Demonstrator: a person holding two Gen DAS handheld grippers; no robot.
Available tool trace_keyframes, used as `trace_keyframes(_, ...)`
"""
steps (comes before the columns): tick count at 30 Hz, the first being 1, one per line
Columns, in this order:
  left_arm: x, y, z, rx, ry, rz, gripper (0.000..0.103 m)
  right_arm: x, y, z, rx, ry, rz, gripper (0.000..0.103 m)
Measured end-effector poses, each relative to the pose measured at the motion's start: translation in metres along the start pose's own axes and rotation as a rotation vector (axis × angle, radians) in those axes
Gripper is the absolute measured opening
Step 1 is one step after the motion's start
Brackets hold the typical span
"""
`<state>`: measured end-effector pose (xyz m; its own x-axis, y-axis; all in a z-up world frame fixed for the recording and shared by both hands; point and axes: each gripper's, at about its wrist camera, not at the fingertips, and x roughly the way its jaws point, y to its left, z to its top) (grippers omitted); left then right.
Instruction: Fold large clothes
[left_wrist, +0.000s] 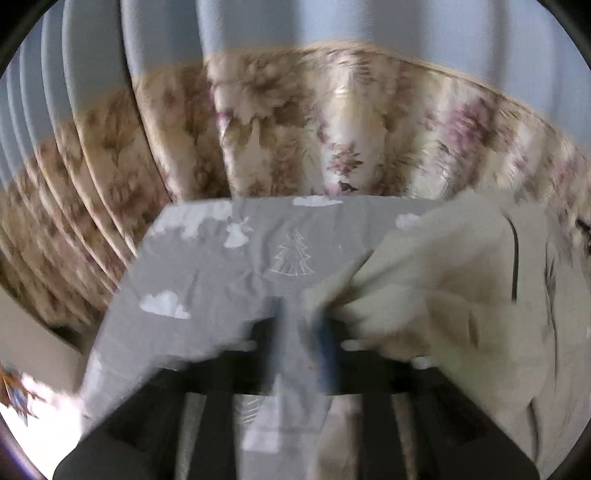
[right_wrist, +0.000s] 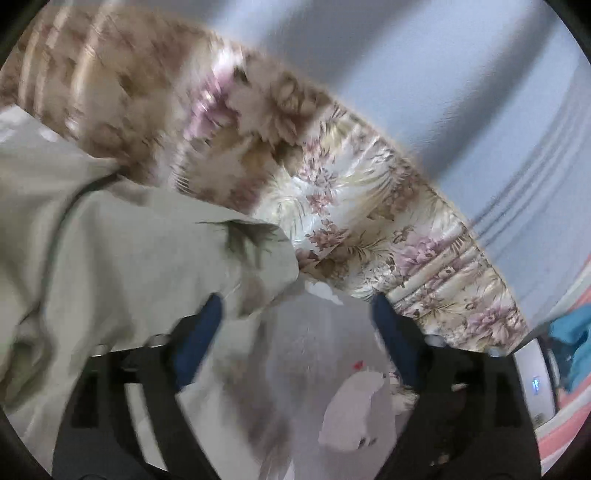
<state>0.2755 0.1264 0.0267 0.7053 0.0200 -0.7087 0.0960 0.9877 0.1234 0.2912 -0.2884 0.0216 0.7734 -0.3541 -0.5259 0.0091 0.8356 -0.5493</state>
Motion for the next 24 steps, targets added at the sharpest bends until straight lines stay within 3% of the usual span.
trace_keyframes(1, -0.018, 0.0, -0.01, 0.05, -0.04, 0.046, 0.081, -0.02, -0.003, -0.015, 0.009, -0.016, 0.011, 0.091)
trace_keyframes(2, -0.029, 0.005, -0.018, 0.069, -0.059, 0.049, 0.086, -0.049, -0.012, -0.041, 0.047, -0.016, 0.058, 0.091)
trace_keyframes(5, -0.069, 0.021, -0.053, 0.118, -0.044, 0.012, 0.087, -0.102, -0.021, -0.103, 0.145, 0.011, 0.192, 0.091)
trace_keyframes(8, -0.106, 0.028, -0.099, 0.169, -0.058, 0.011, 0.095, -0.149, -0.021, -0.168, 0.231, 0.05, 0.252, 0.09)
trace_keyframes(12, -0.126, 0.014, -0.163, 0.218, 0.004, 0.028, 0.095, -0.19, -0.012, -0.237, 0.406, 0.106, 0.332, 0.09)
trace_keyframes(17, -0.125, -0.02, -0.214, 0.21, 0.037, 0.055, 0.095, -0.212, 0.007, -0.271, 0.477, 0.157, 0.371, 0.089)
trace_keyframes(20, -0.114, -0.03, -0.222, 0.181, 0.049, 0.095, 0.095, -0.211, 0.019, -0.279, 0.471, 0.21, 0.416, 0.082)
trace_keyframes(24, -0.106, -0.034, -0.223, 0.145, 0.066, 0.101, 0.095, -0.209, 0.029, -0.283, 0.471, 0.241, 0.436, 0.08)
